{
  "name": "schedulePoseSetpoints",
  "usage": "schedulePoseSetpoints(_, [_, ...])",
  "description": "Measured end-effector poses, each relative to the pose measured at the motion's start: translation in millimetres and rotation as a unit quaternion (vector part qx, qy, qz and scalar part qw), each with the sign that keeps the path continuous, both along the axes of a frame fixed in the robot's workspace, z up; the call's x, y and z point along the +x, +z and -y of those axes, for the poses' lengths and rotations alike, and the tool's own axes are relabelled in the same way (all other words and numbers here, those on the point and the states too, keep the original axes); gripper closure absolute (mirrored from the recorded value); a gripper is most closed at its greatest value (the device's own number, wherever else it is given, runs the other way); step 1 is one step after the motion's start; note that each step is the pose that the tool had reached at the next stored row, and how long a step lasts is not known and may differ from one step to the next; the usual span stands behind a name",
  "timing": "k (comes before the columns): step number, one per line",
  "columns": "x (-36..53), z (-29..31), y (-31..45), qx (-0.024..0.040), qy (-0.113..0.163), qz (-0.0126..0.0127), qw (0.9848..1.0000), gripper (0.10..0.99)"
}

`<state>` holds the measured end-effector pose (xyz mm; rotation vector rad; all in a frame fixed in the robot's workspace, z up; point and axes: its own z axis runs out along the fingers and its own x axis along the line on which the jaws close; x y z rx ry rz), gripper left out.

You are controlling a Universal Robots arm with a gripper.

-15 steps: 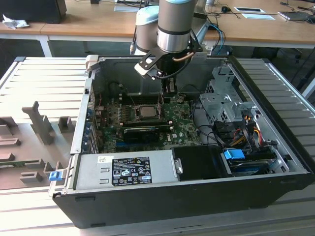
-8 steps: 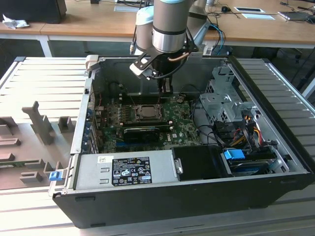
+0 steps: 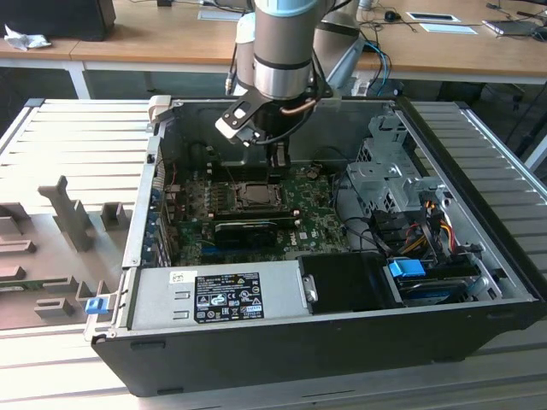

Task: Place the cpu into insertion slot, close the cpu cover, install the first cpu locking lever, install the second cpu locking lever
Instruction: 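Close the cpu cover, then install the first cpu locking lever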

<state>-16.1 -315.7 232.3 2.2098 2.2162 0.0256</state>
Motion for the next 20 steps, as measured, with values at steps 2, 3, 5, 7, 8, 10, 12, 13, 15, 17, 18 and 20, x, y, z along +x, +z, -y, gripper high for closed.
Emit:
schedulePoseSetpoints(2, [-8.3, 0.0, -0.9, 0.0005, 0.0, 0.0008, 1.0, 0.98])
schedulePoseSetpoints(3, [-13.4, 0.0, -2.0, 0.0007, 0.001, 0.0011, 1.0, 0.98])
schedulePoseSetpoints(5, [-16.0, 0.0, -4.8, 0.0008, 0.02, 0.001, 0.9998, 0.98])
schedulePoseSetpoints(7, [-17.1, 0.2, -5.5, 0.0007, 0.03, 0.0011, 0.9995, 0.98])
schedulePoseSetpoints(8, [-18.1, 0.2, -5.6, 0.0007, 0.032, 0.0013, 0.9995, 0.98])
schedulePoseSetpoints(10, [-21.4, 0.1, -5.6, 0.0008, 0.033, 0.0025, 0.9995, 0.98])
schedulePoseSetpoints(12, [-23.1, 0.2, -5.6, 0.0008, 0.033, 0.0027, 0.9995, 0.98])
schedulePoseSetpoints(13, [-23.9, 0.2, -5.6, 0.0007, 0.033, 0.0027, 0.9995, 0.98])
schedulePoseSetpoints(15, [-24.8, 0.2, -5.6, 0.0007, 0.033, 0.0028, 0.9995, 0.98])
schedulePoseSetpoints(17, [-25.9, 0.2, -5.6, 0.0007, 0.033, 0.0028, 0.9995, 0.98])
schedulePoseSetpoints(18, [-26.4, 0.2, -5.6, 0.0007, 0.033, 0.0029, 0.9995, 0.98])
schedulePoseSetpoints(20, [-27.3, 0.2, -5.3, 0.0007, 0.033, 0.0029, 0.9995, 0.98])
